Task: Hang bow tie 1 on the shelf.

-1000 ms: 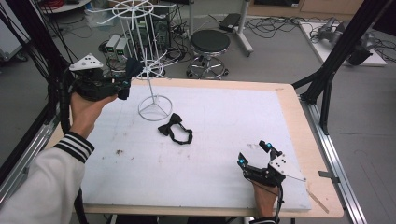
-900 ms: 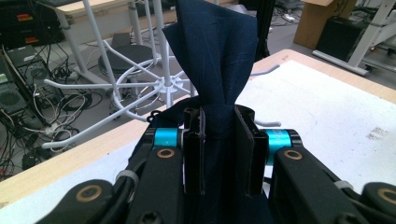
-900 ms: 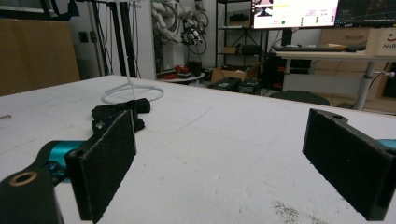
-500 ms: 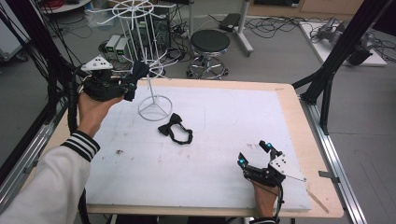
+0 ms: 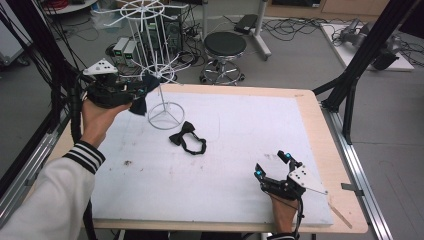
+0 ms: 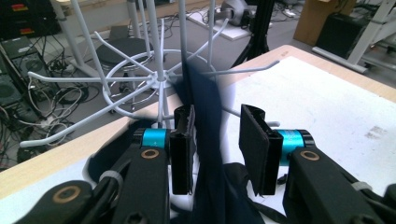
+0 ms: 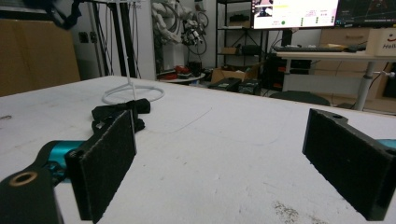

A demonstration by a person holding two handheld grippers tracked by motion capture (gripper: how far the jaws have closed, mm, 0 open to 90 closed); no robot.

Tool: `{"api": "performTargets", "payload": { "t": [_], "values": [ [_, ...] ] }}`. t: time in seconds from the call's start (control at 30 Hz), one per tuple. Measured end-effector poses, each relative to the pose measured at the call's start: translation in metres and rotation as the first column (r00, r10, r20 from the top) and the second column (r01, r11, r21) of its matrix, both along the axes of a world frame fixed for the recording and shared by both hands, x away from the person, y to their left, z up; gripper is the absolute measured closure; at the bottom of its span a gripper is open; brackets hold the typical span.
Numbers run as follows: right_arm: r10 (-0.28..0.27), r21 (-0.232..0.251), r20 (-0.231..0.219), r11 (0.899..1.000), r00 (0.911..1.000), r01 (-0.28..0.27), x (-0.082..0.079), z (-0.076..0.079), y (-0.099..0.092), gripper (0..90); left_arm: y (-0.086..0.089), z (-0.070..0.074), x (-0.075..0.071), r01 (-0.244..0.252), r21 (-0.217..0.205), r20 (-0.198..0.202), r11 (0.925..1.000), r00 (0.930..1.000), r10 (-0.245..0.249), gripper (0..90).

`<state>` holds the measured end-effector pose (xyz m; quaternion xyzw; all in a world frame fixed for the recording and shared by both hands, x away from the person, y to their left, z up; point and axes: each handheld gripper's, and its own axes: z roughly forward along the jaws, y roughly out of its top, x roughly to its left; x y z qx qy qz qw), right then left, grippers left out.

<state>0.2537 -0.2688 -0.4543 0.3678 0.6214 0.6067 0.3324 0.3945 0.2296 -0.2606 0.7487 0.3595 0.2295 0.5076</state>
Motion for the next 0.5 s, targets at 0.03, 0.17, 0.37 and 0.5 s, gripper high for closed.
{"api": "performTargets", "payload": {
  "t": [0.03,0.17,0.37,0.5],
  "values": [
    [0.000,-0.003,0.003,1.000,1.0000,0.000,0.000,0.000,0.000,9.0,0.000,0.000,0.000,-0.002,-0.003,0.002,1.0000,1.0000,0.002,64.1],
    [0.000,0.001,-0.001,1.000,1.0000,0.000,0.000,0.000,0.000,9.0,0.001,0.001,-0.001,-0.011,-0.013,0.018,0.9999,0.9998,0.011,49.9],
    [0.001,-0.002,0.000,1.000,1.0000,-0.001,0.000,0.000,0.000,9.0,0.005,-0.003,-0.007,0.004,-0.041,0.076,0.9991,0.9971,-0.001,29.8],
    [-0.003,0.000,0.000,1.000,1.0000,0.003,0.000,0.000,0.000,9.0,0.009,-0.003,-0.013,0.036,-0.046,0.121,0.9983,0.9922,-0.030,21.7]
  ]
}}
